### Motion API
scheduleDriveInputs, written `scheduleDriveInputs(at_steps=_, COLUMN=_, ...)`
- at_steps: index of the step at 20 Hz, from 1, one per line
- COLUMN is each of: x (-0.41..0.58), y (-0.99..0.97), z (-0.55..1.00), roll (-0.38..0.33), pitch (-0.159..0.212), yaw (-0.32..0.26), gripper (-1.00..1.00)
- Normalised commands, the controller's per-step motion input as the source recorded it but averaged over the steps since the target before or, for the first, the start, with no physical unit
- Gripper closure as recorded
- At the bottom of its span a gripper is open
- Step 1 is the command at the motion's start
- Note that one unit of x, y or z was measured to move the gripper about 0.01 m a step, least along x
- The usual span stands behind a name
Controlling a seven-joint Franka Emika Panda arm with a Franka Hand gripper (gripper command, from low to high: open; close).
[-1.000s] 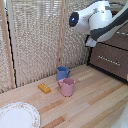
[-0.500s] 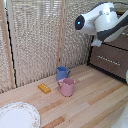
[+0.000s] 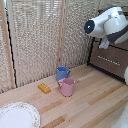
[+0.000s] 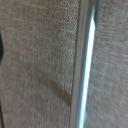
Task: Propose to navigate your clamp on the clench of the first drawer. Use gentle force to register to the cabinet. Send posterior your swing mandate till over it lurks, a cup of pink essence. Fortify your grip after aiming concentric with the pink cup’s periphery. Manoeuvre the pink towards the cabinet's top. Drop your compression till the cup is resting inside.
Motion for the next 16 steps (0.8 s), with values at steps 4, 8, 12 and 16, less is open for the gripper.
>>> scheduleDriveInputs(at_steps=4, x=-0.074, y=-0.51, z=0.0, roll=0.013, pitch=0.007, yaw=0.155, gripper=1.0)
scheduleDriveInputs(at_steps=8, x=0.061, y=-0.09, z=0.0, roll=0.0, pitch=0.007, yaw=0.072, gripper=1.0)
scheduleDriveInputs(at_steps=12, x=0.191, y=-0.09, z=0.0, roll=0.0, pitch=0.0, yaw=0.132, gripper=1.0)
scheduleDriveInputs(at_steps=16, x=0.119, y=-0.12, z=0.03, roll=0.001, pitch=0.0, yaw=0.21, gripper=1.0)
